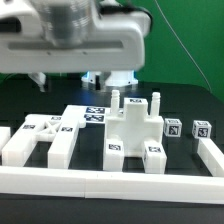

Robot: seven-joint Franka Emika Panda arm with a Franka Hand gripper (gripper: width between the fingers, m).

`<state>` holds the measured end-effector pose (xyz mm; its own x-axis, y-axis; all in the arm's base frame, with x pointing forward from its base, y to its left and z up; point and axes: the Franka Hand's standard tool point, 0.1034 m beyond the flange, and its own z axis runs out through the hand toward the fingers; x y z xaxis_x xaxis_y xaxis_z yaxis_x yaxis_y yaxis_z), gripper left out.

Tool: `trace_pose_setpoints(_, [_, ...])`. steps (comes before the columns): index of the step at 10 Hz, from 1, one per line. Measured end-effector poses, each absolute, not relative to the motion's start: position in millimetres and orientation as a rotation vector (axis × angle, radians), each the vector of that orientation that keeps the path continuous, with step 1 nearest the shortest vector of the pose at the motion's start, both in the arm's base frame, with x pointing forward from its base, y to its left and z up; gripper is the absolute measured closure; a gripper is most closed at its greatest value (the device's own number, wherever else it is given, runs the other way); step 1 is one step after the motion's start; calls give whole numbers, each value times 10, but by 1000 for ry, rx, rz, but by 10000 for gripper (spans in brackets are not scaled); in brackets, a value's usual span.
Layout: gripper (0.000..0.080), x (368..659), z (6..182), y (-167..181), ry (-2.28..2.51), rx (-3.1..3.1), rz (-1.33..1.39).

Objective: Assemble chair

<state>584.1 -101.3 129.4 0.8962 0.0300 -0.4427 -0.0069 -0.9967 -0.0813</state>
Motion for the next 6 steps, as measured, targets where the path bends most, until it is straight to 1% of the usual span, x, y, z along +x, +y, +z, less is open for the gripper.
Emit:
trace_pose_setpoints(1, [150,5746,1303,-1129,-3,-3021,528])
trace_pose_setpoints(2, [150,5622,1263,-1205,9,-3029,472])
trace_pose_setpoints(3, [150,5666,1187,-1264,36,-3064,350])
trace_pose_setpoints(4, [150,5651,1088,-1223,52,-3076,311])
trace_pose_setpoints(6, [150,5740,1107,-1278,48,-3112,118])
